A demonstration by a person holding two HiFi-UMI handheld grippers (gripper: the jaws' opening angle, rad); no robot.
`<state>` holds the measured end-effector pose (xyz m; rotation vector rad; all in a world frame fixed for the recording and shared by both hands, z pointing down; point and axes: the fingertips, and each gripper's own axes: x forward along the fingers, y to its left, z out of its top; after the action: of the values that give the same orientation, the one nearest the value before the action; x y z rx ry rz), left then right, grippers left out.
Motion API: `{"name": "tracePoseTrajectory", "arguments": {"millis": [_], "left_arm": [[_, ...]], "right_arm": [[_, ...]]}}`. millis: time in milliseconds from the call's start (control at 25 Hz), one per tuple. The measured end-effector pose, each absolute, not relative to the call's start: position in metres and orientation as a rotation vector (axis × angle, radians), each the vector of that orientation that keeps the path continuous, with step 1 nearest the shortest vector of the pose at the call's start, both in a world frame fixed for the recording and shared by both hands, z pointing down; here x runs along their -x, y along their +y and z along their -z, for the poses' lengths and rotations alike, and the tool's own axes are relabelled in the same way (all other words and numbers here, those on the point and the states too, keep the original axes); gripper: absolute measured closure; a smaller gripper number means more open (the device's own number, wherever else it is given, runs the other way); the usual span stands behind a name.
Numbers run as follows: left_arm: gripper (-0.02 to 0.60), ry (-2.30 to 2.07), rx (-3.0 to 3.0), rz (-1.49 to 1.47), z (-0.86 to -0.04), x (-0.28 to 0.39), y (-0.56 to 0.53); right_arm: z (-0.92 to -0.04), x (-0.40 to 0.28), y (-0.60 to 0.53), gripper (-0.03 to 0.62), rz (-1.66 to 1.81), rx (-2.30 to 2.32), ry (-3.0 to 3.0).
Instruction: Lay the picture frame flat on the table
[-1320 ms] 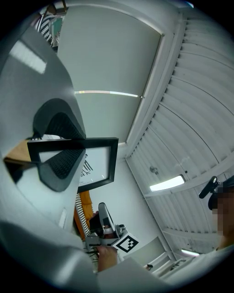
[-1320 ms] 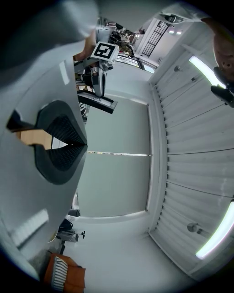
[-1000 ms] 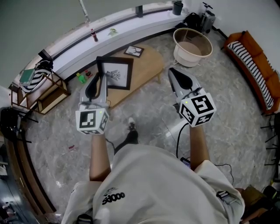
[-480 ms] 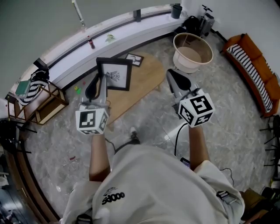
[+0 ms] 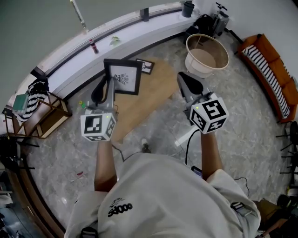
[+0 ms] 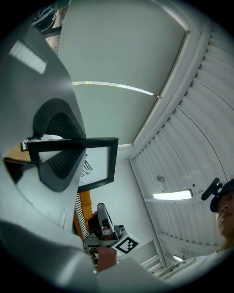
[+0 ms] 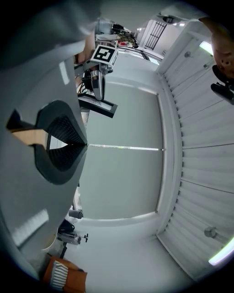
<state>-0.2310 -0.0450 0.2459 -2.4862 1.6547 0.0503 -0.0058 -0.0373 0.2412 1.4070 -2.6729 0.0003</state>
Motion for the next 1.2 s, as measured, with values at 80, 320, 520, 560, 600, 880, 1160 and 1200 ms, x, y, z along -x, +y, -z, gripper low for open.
{"name": "tracePoseTrajectory", "arguments": {"millis": [80,320,520,560,600,880,1160,1200], "left_arm": [[0.508,1.655,2.497,-0.041,-0.252,0.237,-0.06],[0.508,1.66,2.548,-0.007,-0.282,0.258,-0.099],[0.508,1.681,2.596,0.081,-0.319,0.263,-0.132],[0.508,1.678,2.61,0.103,-0.327,0.262,-0.139],[0.508,1.678,2.624,0.124,-0.336,0.26,-0.147],[0.508,1.667,2.7,0.276,-0.394,0.244,-0.203],[0.508,1.577,2.81,0.462,-0.455,0.188,-0.269],[0.508,1.566,2.825,0.487,-0.464,0.179,-0.28]], "right_arm": [[-0.247,0.013,-0.051,0.591,-0.024,-1.406,-2.662],[-0.264,0.028,-0.087,0.591,-0.072,-1.436,-2.628],[-0.294,0.028,-0.113,0.591,-0.159,-1.443,-2.576],[-0.3,0.027,-0.119,0.591,-0.173,-1.447,-2.566],[-0.306,0.025,-0.126,0.591,-0.187,-1.451,-2.558],[-0.352,0.013,-0.175,0.591,-0.285,-1.46,-2.497],[-0.397,-0.026,-0.234,0.591,-0.39,-1.471,-2.437],[-0.404,-0.034,-0.244,0.591,-0.406,-1.475,-2.427]]}}
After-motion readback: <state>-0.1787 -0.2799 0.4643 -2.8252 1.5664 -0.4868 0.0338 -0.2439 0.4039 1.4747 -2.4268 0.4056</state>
